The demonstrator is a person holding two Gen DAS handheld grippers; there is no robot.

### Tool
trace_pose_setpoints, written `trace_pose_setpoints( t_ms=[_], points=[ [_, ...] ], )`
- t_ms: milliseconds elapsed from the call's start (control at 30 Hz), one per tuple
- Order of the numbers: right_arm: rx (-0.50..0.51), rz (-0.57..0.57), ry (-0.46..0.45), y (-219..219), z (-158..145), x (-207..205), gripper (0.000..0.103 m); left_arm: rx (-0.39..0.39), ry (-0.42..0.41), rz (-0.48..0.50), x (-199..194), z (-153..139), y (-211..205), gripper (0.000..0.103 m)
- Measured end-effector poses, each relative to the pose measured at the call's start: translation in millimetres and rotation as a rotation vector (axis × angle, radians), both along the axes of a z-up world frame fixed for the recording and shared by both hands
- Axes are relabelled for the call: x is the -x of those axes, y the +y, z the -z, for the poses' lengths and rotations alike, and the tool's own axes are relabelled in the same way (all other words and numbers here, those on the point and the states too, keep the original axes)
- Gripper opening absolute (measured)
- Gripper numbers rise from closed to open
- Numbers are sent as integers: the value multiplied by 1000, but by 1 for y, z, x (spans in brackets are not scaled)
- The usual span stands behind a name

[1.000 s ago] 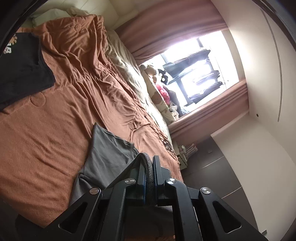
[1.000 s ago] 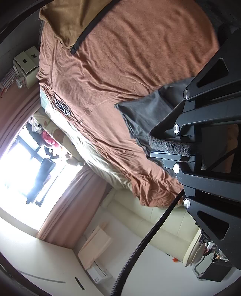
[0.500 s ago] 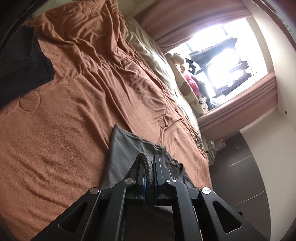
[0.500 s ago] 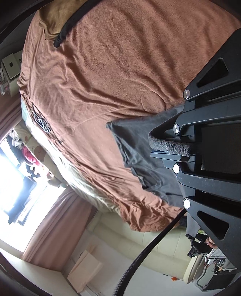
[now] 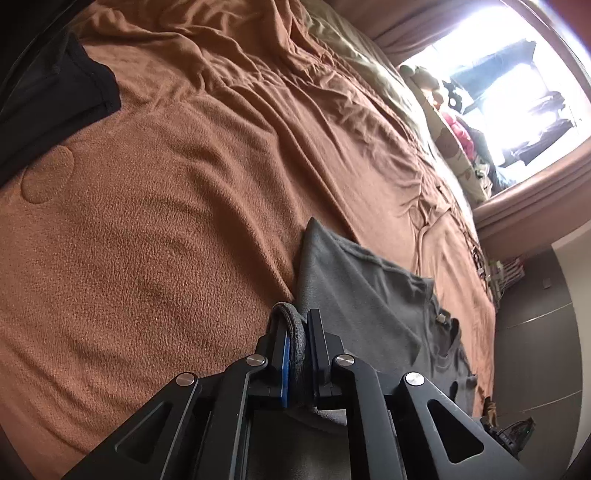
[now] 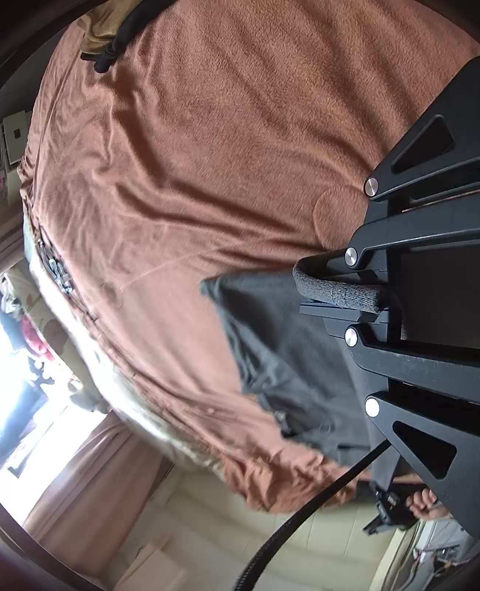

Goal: Fold small clothes
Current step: 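Lower the hem onto the shirt and open both grippers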

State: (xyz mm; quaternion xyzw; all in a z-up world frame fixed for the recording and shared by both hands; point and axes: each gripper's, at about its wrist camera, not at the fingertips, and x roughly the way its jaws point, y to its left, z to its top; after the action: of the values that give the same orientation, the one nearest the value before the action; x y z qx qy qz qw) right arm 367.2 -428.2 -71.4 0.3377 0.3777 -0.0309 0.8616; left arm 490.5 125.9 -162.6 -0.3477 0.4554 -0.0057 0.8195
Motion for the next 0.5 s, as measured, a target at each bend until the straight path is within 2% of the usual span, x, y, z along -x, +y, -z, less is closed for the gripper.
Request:
trace_pose_setpoints(
  t_ms=[33, 67, 100, 133, 167, 200, 233, 367, 500],
  points=[
    [15, -16, 3, 7, -2, -1, 5, -22, 10, 18, -1, -1, -3, 12],
    [32, -23, 7, 10, -5, 0, 14, -43, 13, 33, -1, -3, -5, 14],
    [53, -27, 13, 14, -8, 2, 21, -75, 10, 47, 0, -8, -7, 28],
    [75, -29, 15, 16, -12, 5, 44, -109, 4, 50, 3, -13, -7, 52],
    [96, -28, 11, 18, -16, 9, 67, -139, -10, 50, 6, -19, -7, 64],
    [119, -27, 3, 19, -20, 13, 72, -157, -25, 50, 9, -24, -6, 78],
    [142, -37, 1, 21, -23, 18, 72, -181, -52, 59, 14, -30, -6, 82],
    [209, -78, 47, 28, -28, 29, 72, -240, -34, 144, 19, -36, -11, 82],
    [286, -134, 86, 39, -33, 36, 72, -351, -4, 255, 30, -34, -29, 82]
  ],
)
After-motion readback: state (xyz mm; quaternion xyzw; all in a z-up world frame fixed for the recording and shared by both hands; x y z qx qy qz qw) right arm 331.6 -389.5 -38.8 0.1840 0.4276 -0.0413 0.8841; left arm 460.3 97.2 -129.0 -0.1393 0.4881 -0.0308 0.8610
